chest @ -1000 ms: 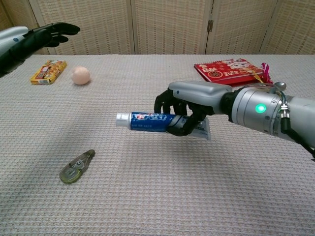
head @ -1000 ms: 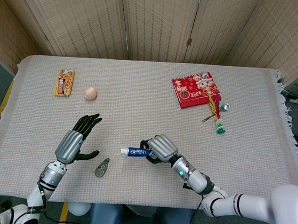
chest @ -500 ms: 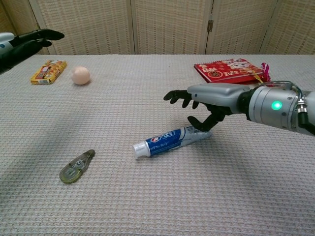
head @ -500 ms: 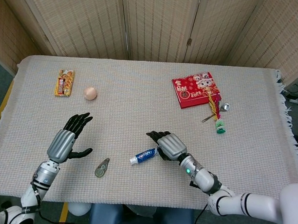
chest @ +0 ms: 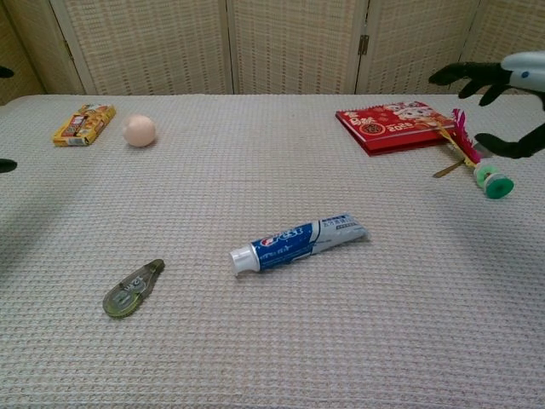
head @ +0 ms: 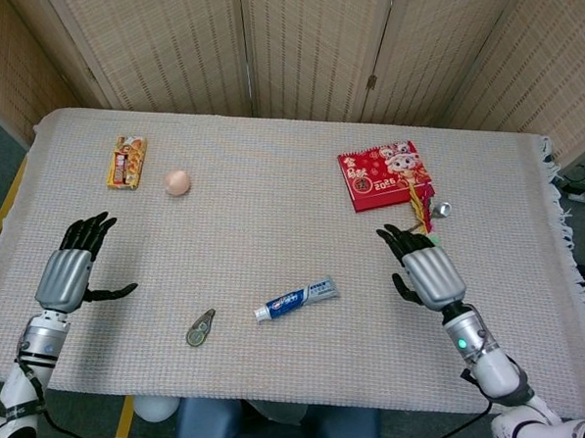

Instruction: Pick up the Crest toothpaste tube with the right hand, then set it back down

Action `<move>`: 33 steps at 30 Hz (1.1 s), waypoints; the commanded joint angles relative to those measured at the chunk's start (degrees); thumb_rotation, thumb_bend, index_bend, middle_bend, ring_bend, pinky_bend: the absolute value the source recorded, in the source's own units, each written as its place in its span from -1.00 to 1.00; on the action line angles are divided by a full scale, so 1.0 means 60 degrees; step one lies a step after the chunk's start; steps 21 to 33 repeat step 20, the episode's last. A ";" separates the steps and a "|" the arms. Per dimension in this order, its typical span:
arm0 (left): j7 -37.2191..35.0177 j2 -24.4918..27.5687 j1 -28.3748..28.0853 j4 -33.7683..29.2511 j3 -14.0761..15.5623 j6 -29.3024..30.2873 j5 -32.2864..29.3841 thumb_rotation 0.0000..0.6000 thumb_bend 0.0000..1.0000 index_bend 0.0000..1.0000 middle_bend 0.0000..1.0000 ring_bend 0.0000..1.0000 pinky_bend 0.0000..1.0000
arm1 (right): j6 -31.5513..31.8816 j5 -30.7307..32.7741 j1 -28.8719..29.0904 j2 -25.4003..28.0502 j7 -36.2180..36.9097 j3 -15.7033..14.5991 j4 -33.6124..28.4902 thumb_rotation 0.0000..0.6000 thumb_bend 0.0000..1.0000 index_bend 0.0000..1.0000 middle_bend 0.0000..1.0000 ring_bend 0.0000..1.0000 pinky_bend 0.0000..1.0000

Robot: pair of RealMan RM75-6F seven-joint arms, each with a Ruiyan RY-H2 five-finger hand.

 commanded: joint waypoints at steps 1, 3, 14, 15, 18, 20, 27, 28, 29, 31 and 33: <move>0.0036 0.0361 0.0405 -0.0134 0.0058 0.0196 -0.0229 1.00 -0.70 -0.84 -0.88 -0.89 -1.00 | 0.1014 -0.0480 -0.0962 0.0694 0.0377 -0.0425 -0.0338 1.00 0.14 -1.00 -0.94 -0.74 -0.64; 0.0042 0.0405 0.0634 -0.0090 0.0126 0.0454 -0.0208 1.00 -0.63 -0.80 -0.88 -0.87 -1.00 | 0.1401 -0.0695 -0.1375 0.0897 0.0669 -0.0601 -0.0251 1.00 0.14 -1.00 -0.97 -0.74 -0.64; -0.0108 0.0376 0.1847 -0.0001 0.0655 0.1953 0.0556 1.00 -0.59 -0.73 -0.82 -0.82 -1.00 | 0.3485 -0.1730 -0.3306 0.0713 0.2006 -0.1164 0.0936 1.00 0.15 -1.00 -0.90 -0.78 -0.76; -0.0084 0.0353 0.1987 0.0000 0.0737 0.2138 0.0692 1.00 -0.59 -0.73 -0.82 -0.82 -1.00 | 0.3642 -0.1818 -0.3465 0.0665 0.2154 -0.1199 0.1072 1.00 0.15 -1.00 -0.89 -0.78 -0.76; -0.0033 0.0315 0.2282 -0.0047 0.0923 0.2498 0.1010 1.00 -0.59 -0.73 -0.81 -0.81 -1.00 | 0.3880 -0.1973 -0.3760 0.0494 0.2419 -0.1236 0.1412 1.00 0.14 -1.00 -0.86 -0.78 -0.77; -0.0030 0.0280 0.2398 -0.0052 0.1003 0.2624 0.1210 1.00 -0.59 -0.73 -0.80 -0.81 -1.00 | 0.3954 -0.2006 -0.3877 0.0353 0.2683 -0.1179 0.1657 1.00 0.15 -0.97 -0.84 -0.78 -0.77; -0.0030 0.0280 0.2398 -0.0052 0.1003 0.2624 0.1210 1.00 -0.59 -0.73 -0.80 -0.81 -1.00 | 0.3954 -0.2006 -0.3877 0.0353 0.2683 -0.1179 0.1657 1.00 0.15 -0.97 -0.84 -0.78 -0.77; -0.0030 0.0280 0.2398 -0.0052 0.1003 0.2624 0.1210 1.00 -0.59 -0.73 -0.80 -0.81 -1.00 | 0.3954 -0.2006 -0.3877 0.0353 0.2683 -0.1179 0.1657 1.00 0.15 -0.97 -0.84 -0.78 -0.77; -0.0030 0.0280 0.2398 -0.0052 0.1003 0.2624 0.1210 1.00 -0.59 -0.73 -0.80 -0.81 -1.00 | 0.3954 -0.2006 -0.3877 0.0353 0.2683 -0.1179 0.1657 1.00 0.15 -0.97 -0.84 -0.78 -0.77; -0.0030 0.0280 0.2398 -0.0052 0.1003 0.2624 0.1210 1.00 -0.59 -0.73 -0.80 -0.81 -1.00 | 0.3954 -0.2006 -0.3877 0.0353 0.2683 -0.1179 0.1657 1.00 0.15 -0.97 -0.84 -0.78 -0.77; -0.0030 0.0280 0.2398 -0.0052 0.1003 0.2624 0.1210 1.00 -0.59 -0.73 -0.80 -0.81 -1.00 | 0.3954 -0.2006 -0.3877 0.0353 0.2683 -0.1179 0.1657 1.00 0.15 -0.97 -0.84 -0.78 -0.77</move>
